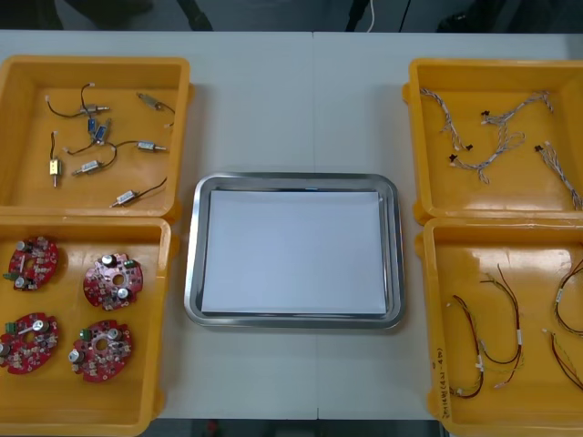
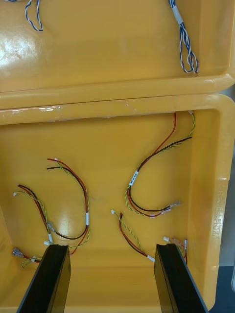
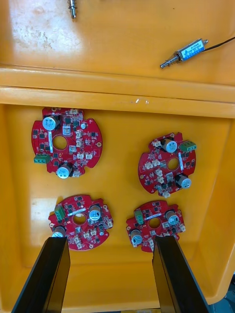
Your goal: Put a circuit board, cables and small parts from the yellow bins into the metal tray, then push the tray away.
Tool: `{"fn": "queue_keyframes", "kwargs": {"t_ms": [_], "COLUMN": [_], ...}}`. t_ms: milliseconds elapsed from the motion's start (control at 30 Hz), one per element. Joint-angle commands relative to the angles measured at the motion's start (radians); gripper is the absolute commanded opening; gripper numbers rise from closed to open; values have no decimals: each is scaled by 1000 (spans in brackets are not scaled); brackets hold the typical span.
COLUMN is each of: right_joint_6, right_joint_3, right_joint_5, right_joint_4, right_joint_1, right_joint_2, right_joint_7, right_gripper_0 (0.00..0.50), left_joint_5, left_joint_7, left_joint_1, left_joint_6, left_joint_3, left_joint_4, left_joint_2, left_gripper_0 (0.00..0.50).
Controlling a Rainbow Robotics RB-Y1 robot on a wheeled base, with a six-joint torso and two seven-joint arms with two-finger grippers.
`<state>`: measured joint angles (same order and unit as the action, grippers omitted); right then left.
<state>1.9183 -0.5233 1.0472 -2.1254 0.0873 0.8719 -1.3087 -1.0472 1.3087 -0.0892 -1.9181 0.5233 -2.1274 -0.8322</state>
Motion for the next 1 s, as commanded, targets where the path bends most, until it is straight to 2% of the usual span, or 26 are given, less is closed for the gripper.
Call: {"fn": "queue_keyframes", "kwargs": {"t_ms": [33, 867, 1000], "right_joint_6": [0, 0, -9], "right_joint_3": [0, 0, -3], "right_joint_5": [0, 0, -4], "right_joint_4": [-4, -4, -7], "right_joint_1": [0, 0, 16], "right_joint_2": [1, 1, 15], "right_joint_7": [0, 0, -1], "right_gripper_0": [500, 500, 500], "left_joint_5": [0, 0, 0], "left_joint_7": [0, 0, 0], "left_joint_1": [2, 2, 2], "left_joint_6": [0, 0, 0], "left_joint_3": [0, 0, 0], "left_joint_4": [-2, -2, -2], "left_joint_2": [-40, -40, -40], "left_gripper_0": [500, 500, 500]}}
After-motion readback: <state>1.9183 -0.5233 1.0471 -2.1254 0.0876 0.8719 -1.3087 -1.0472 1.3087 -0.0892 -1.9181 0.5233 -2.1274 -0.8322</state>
